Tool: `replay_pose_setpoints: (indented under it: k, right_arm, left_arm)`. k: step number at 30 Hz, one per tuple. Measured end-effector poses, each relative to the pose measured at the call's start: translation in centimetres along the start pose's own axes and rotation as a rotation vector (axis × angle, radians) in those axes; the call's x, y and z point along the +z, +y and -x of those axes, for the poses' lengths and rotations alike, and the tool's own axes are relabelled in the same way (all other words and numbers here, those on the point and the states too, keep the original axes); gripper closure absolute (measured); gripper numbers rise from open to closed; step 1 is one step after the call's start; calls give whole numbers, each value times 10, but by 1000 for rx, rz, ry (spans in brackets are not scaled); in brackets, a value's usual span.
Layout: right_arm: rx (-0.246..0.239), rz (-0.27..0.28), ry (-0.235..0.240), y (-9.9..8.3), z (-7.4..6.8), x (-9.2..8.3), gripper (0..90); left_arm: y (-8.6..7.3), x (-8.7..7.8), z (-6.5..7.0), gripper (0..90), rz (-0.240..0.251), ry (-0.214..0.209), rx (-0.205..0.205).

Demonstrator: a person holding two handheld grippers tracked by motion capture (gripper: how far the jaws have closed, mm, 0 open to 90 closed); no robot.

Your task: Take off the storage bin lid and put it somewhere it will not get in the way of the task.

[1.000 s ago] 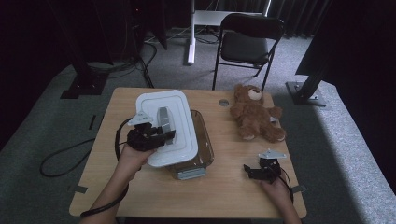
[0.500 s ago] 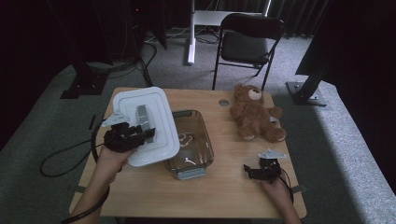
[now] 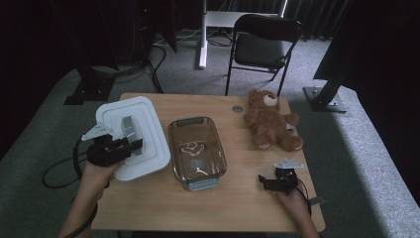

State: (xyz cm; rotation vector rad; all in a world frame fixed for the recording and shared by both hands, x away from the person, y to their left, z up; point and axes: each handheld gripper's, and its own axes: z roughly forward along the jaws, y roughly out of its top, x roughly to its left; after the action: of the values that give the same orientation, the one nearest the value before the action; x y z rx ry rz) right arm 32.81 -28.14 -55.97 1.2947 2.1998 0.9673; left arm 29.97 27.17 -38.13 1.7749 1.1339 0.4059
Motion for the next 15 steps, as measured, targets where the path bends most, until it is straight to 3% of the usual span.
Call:
replay_pose_setpoints:
  k: [8, 15]
  right_arm:
    - [0, 0, 0, 0, 0, 0, 132]
    - [-1, 0, 0, 0, 0, 0, 132]
  left_arm:
    - [-19, 6, -21, 629, -19, 13, -52]
    - [-38, 21, -33, 628, -54, -7, -77]
